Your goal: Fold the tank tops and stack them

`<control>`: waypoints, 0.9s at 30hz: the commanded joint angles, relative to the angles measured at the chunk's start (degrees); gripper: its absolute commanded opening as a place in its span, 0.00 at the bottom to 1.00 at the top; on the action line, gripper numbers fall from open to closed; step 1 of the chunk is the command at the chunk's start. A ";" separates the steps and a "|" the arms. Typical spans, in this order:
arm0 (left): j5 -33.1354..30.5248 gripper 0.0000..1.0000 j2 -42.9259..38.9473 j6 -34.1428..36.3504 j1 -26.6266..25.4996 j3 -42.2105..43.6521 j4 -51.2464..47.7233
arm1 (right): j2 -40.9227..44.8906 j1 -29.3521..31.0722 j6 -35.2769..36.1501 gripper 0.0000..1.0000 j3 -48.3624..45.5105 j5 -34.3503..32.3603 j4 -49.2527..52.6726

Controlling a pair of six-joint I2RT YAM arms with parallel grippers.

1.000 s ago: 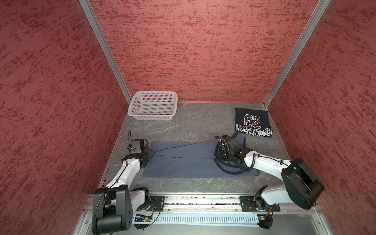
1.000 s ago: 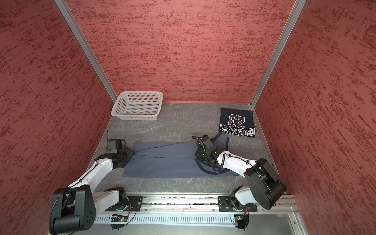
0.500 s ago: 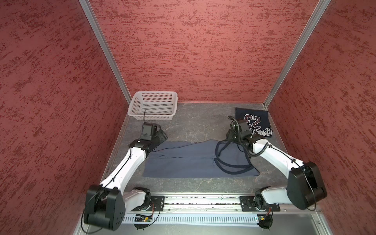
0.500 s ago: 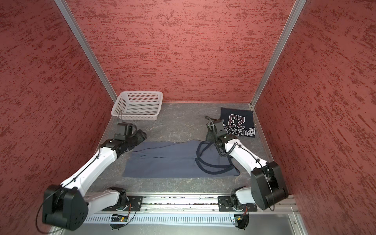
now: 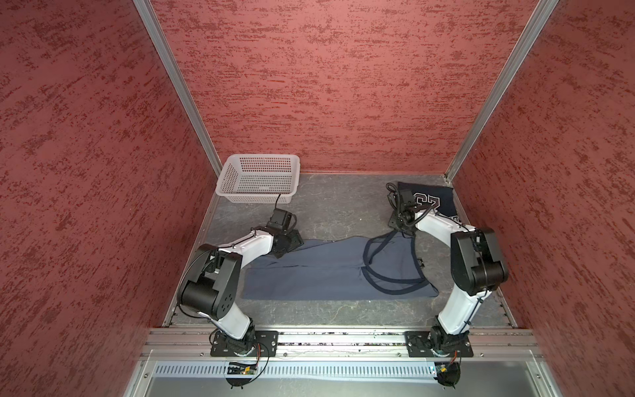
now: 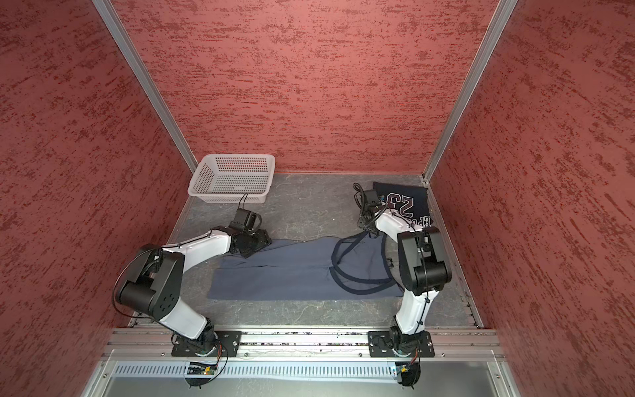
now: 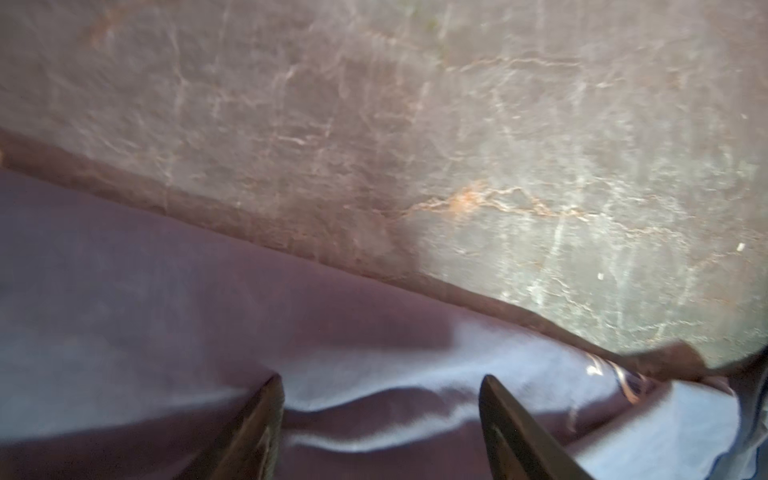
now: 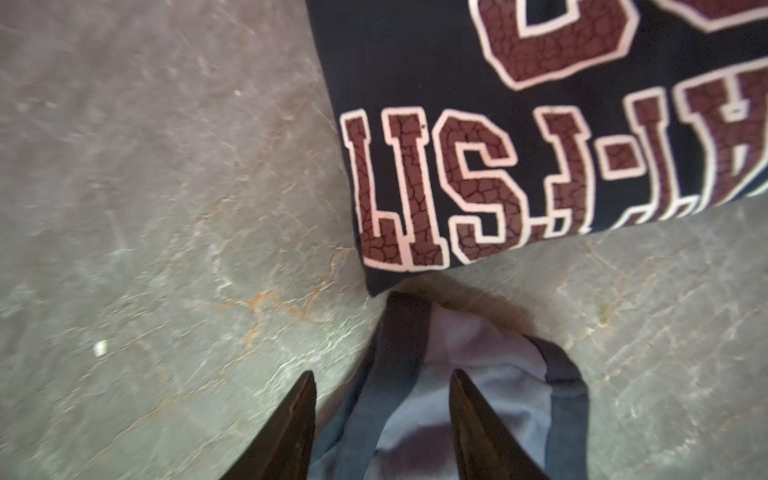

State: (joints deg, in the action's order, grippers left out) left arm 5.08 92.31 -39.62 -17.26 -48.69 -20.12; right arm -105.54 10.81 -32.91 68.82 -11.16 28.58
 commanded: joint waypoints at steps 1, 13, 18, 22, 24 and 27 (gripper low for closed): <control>0.58 0.75 0.76 -1.96 1.59 2.18 2.68 | -1.73 -0.17 0.21 0.48 2.81 -3.42 1.55; -1.20 0.76 0.84 -4.61 5.65 6.74 4.32 | 1.89 -0.18 0.72 0.08 0.23 -4.40 -0.41; -2.65 0.77 0.57 -6.39 7.24 7.62 3.95 | 11.02 -0.23 0.03 0.02 -5.80 -2.94 -3.32; -2.00 0.77 -0.58 -7.31 8.68 9.12 5.14 | 19.56 -0.49 -2.01 0.01 -14.31 -0.84 -6.50; -2.27 0.77 -1.13 -7.24 8.81 9.21 5.07 | 24.38 -0.72 -3.20 0.00 -19.00 0.73 -8.21; -2.62 0.77 -2.05 -7.36 8.99 9.74 5.31 | 30.84 -1.59 -5.63 0.01 -25.99 1.15 -9.58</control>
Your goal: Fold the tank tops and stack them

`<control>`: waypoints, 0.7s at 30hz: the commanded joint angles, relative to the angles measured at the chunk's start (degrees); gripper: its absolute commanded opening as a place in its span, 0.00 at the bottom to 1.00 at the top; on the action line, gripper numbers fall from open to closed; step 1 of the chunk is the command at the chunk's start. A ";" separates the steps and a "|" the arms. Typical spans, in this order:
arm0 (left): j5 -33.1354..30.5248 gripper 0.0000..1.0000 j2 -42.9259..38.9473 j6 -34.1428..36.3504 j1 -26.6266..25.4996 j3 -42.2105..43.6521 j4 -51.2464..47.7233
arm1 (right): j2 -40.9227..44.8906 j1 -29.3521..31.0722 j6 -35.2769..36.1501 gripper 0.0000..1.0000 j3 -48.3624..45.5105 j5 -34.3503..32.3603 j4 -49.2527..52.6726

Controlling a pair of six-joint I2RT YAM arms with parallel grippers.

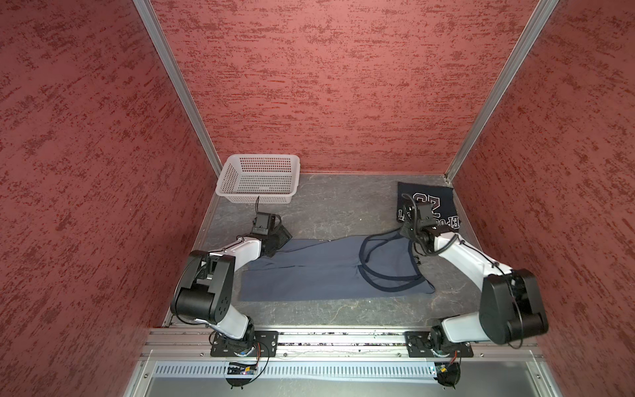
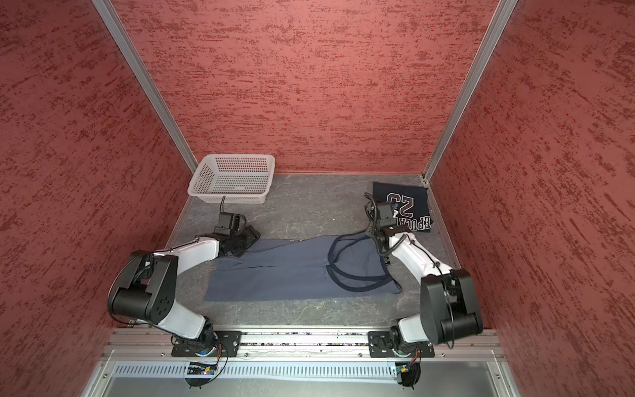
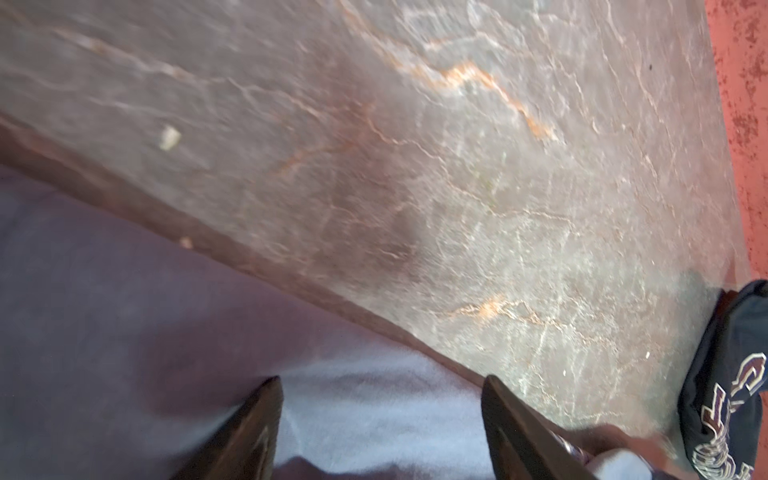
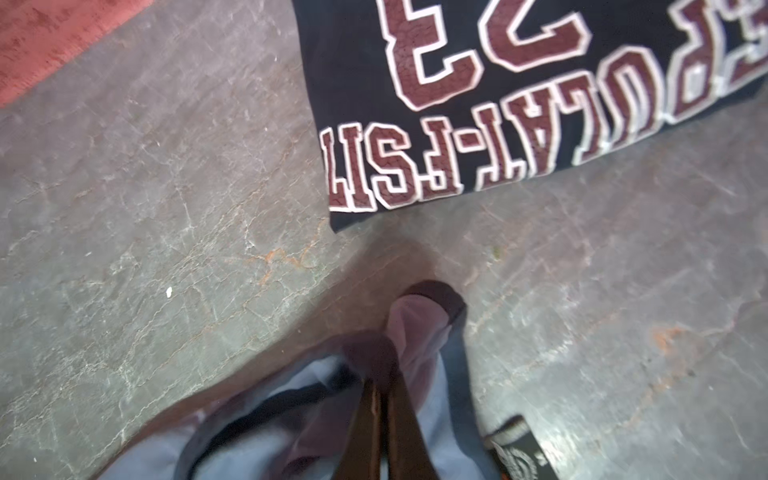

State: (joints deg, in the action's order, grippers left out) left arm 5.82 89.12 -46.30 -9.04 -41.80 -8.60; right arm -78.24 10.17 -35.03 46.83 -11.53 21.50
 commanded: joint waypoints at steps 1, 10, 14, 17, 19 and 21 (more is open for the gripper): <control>-3.45 0.77 0.92 -0.67 0.82 2.95 -6.34 | 5.42 -1.31 -4.04 0.02 -6.35 1.31 -3.10; -3.74 0.77 -0.82 -0.80 1.01 4.40 -5.96 | 1.41 -8.59 -4.75 0.06 -13.61 11.08 -14.24; -2.83 0.77 -1.38 -0.51 0.99 5.36 -5.06 | -3.23 -10.32 -5.67 0.13 -12.90 14.19 -17.96; -2.01 0.77 -1.15 0.38 0.24 5.59 -4.76 | -6.55 -10.25 -4.27 0.20 -10.83 15.22 -19.23; -2.09 0.77 -1.14 1.32 -0.51 5.44 -4.66 | -9.55 -10.18 -2.69 0.21 -7.75 15.06 -17.70; -2.22 0.77 -0.97 2.09 -0.40 4.75 -5.55 | -11.93 -9.55 -1.42 0.24 -4.99 15.07 -16.02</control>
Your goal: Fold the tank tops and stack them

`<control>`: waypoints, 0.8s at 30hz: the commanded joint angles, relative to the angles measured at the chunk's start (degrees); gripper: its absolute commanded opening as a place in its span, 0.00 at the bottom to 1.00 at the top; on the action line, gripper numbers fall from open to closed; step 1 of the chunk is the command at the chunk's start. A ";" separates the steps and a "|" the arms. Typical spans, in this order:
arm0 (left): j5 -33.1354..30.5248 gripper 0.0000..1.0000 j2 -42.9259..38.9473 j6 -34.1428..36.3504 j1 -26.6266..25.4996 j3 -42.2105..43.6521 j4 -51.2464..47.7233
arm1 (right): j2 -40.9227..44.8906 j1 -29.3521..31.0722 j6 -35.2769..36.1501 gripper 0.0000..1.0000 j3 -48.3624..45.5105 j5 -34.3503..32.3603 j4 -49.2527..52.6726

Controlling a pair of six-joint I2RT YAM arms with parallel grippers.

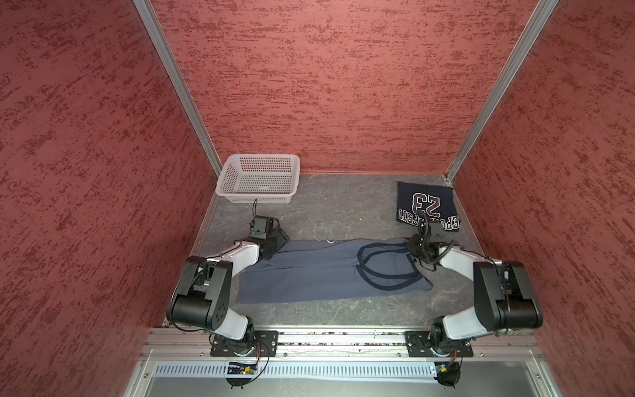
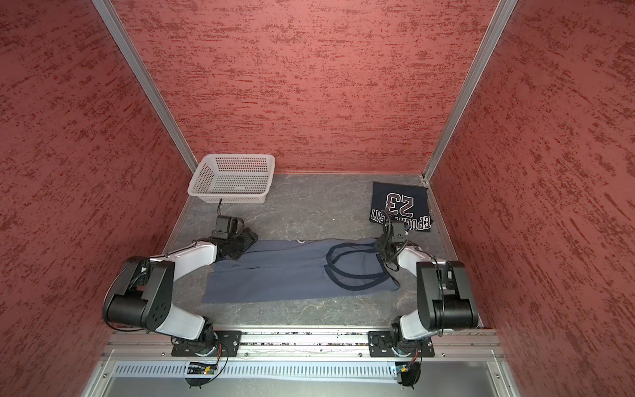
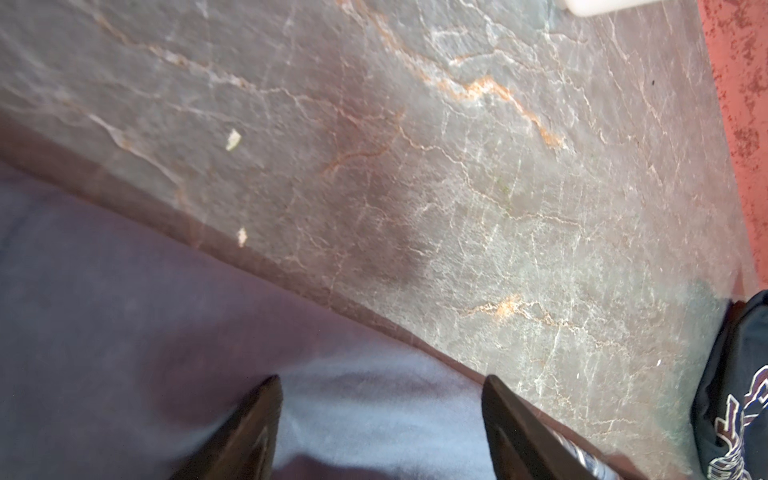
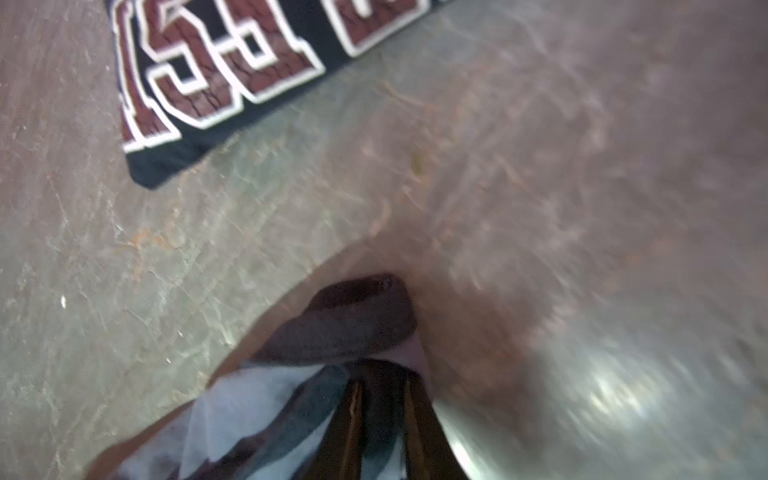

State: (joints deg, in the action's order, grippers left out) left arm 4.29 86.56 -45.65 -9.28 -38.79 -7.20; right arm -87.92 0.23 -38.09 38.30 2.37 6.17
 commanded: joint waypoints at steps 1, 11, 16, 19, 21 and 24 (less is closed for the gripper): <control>-0.69 0.78 1.52 1.69 0.23 1.38 -7.36 | -2.89 0.67 1.70 0.27 4.27 1.06 0.12; -1.64 0.83 -2.52 7.42 2.47 -4.78 -14.12 | 7.68 0.77 2.18 0.66 1.95 -3.41 8.43; -3.41 0.85 -4.04 9.83 -0.21 -8.09 -18.39 | 11.61 3.44 3.17 0.73 2.11 -0.76 10.32; -4.70 0.85 -4.88 10.67 -4.31 -9.71 -20.13 | 9.74 7.03 2.56 0.73 3.72 -1.54 12.35; -5.30 0.84 -4.67 11.17 -7.34 -10.56 -20.64 | 7.83 8.31 1.88 0.74 4.18 -2.29 12.85; -4.80 0.84 -2.92 11.52 -10.60 -11.22 -21.14 | 3.22 10.81 1.68 0.73 5.31 -3.95 13.06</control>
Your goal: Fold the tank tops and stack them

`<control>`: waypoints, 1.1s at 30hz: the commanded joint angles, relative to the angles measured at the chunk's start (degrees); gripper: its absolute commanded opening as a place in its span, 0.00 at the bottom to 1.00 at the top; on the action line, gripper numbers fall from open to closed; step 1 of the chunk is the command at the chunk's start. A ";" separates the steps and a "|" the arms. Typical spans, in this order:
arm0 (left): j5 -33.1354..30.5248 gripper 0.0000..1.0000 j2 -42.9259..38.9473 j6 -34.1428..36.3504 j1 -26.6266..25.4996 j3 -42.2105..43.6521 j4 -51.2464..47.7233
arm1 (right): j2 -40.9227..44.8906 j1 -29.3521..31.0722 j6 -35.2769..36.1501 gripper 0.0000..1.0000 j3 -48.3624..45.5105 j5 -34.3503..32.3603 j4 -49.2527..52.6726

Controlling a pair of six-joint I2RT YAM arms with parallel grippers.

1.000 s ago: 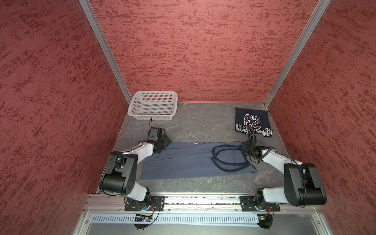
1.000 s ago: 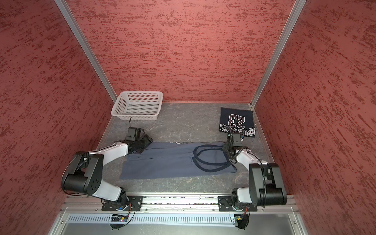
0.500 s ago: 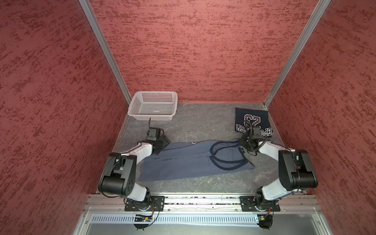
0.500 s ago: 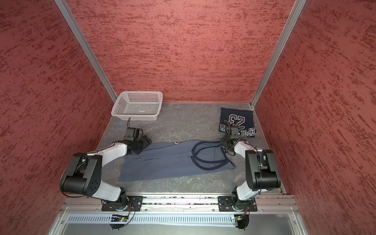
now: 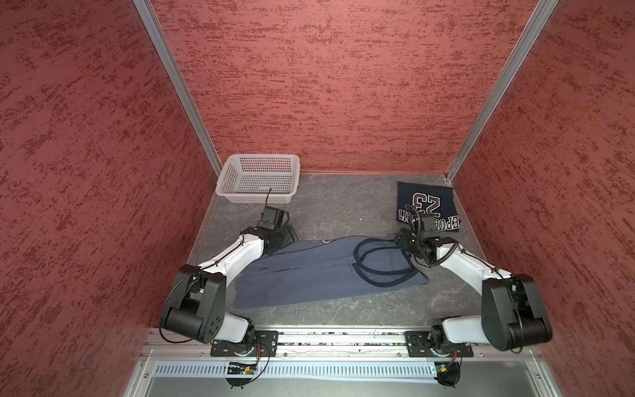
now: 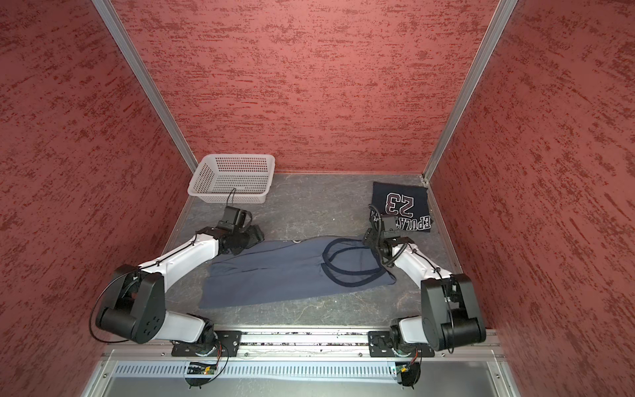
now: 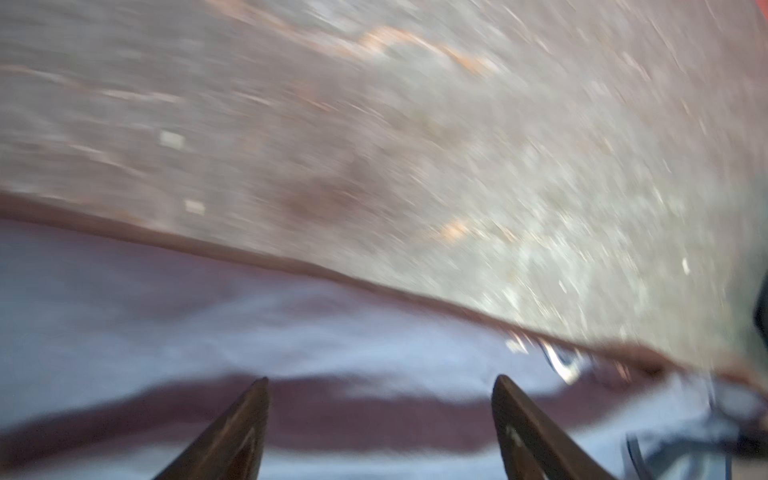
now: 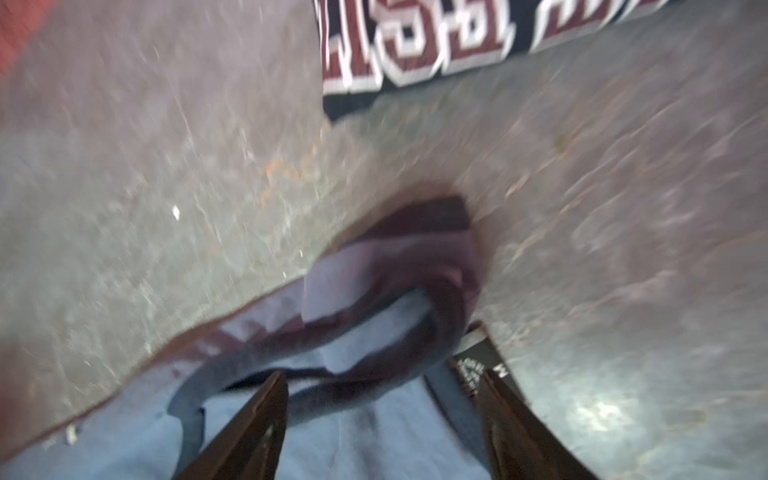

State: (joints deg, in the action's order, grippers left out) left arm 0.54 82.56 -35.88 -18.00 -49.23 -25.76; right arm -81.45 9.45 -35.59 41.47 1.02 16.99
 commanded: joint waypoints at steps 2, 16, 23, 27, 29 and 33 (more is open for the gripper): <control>-0.21 0.84 2.74 2.13 -3.04 -0.78 -2.50 | -6.53 2.86 -0.49 0.73 3.50 -2.69 2.17; 0.30 0.84 3.58 -0.91 -3.63 6.20 -3.81 | -29.44 11.01 3.86 0.56 22.43 -1.72 6.03; -1.37 0.84 0.62 -4.87 -2.56 10.47 -2.06 | -43.20 11.38 7.33 0.54 43.61 -5.40 12.87; 1.61 0.84 1.34 -6.01 0.22 10.84 1.33 | -51.95 10.69 9.59 0.52 56.37 -8.08 16.94; 2.34 0.84 2.18 -6.03 0.27 9.74 2.19 | -55.50 9.69 10.57 0.51 61.79 -7.71 18.58; 3.49 0.85 3.49 -5.33 0.11 5.60 2.10 | -61.80 8.32 14.34 0.51 74.17 -8.44 21.33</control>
State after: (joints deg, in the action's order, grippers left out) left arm 2.33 84.16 -40.82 -18.20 -41.80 -23.64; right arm -137.60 19.31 -24.58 110.87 -6.31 30.26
